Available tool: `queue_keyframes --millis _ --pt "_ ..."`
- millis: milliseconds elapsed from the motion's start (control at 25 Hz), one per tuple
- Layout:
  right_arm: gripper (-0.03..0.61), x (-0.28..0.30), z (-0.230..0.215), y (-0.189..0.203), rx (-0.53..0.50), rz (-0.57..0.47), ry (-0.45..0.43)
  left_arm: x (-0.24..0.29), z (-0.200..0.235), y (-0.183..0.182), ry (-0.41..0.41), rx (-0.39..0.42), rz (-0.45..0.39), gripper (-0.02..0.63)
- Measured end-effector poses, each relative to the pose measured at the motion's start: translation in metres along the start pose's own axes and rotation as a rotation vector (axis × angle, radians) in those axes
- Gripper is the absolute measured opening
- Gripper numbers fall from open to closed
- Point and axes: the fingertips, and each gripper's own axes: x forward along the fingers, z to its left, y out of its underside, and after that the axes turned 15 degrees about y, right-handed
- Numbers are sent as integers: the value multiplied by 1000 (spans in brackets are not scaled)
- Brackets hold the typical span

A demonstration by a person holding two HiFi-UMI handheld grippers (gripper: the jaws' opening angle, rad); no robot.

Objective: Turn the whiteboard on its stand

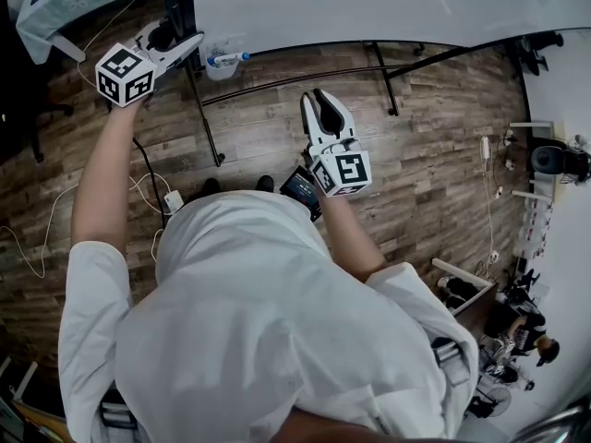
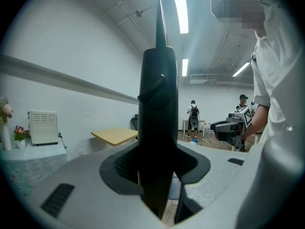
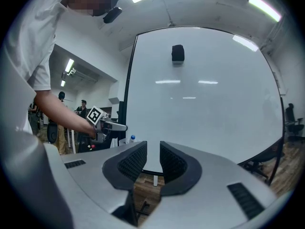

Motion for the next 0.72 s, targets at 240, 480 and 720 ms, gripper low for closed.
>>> queue_keyframes --millis 240,480,720 --pt "80 -2 7 0 0 8 -10 -20 -5 0 10 2 -5 178" --pt "79 -1 21 2 -9 9 -23 -36 -7 5 17 8 2 178" --pt "78 1 30 0 -8 9 -27 -51 -10 9 21 9 10 178"
